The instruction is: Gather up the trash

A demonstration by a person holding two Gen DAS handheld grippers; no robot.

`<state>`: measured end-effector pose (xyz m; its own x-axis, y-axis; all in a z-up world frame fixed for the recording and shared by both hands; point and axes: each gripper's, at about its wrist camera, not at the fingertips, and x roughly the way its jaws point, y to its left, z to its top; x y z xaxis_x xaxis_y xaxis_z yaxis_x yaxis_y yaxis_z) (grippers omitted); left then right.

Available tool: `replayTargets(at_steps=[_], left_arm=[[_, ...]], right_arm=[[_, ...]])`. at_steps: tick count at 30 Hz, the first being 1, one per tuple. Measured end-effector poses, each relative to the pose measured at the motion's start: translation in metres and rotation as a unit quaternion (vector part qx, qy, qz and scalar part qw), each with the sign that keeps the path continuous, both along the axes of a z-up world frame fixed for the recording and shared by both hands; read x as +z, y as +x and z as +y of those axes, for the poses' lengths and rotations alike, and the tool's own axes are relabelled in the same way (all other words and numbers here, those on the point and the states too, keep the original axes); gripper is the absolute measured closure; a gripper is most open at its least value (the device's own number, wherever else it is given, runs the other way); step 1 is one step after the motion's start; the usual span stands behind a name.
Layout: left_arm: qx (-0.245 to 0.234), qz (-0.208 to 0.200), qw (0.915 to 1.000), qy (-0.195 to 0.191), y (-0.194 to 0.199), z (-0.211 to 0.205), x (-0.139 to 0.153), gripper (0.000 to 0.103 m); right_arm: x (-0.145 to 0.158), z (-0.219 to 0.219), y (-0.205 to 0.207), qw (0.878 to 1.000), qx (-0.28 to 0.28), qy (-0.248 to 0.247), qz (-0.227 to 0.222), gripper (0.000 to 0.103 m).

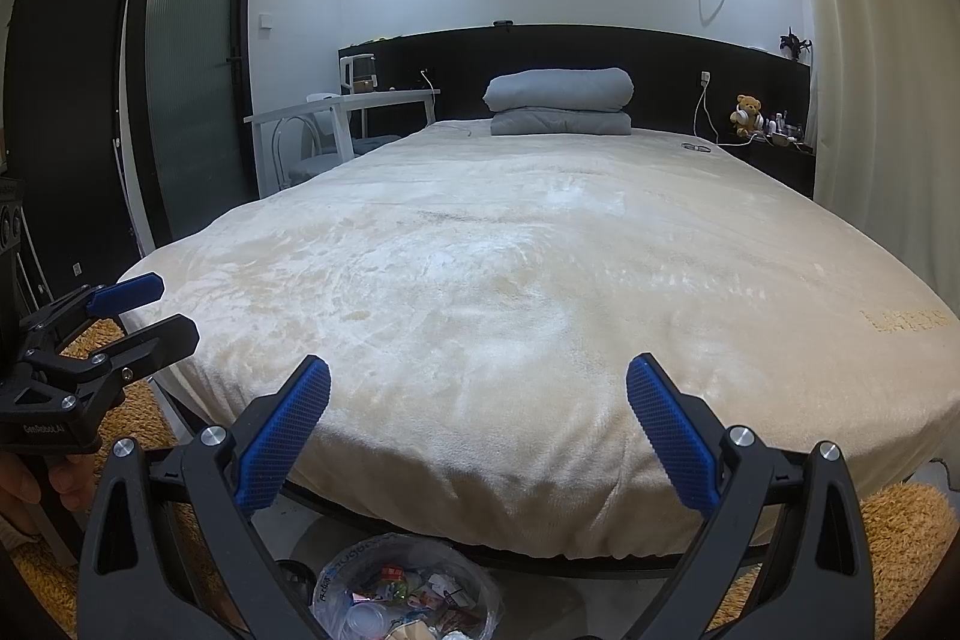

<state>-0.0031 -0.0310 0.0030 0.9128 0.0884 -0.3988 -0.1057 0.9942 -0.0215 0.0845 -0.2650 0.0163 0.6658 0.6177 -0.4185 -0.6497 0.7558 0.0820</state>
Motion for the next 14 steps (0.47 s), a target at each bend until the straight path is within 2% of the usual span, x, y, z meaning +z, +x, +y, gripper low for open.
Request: replayTargets(at_steps=[14], left_arm=[[0.0, 0.002, 1.0, 0.002, 0.0009, -0.0007, 0.0007, 0.006]], right_arm=[[-0.0003, 0.0002, 0.0002, 1.0, -0.001, 0.0, 0.001, 0.005]])
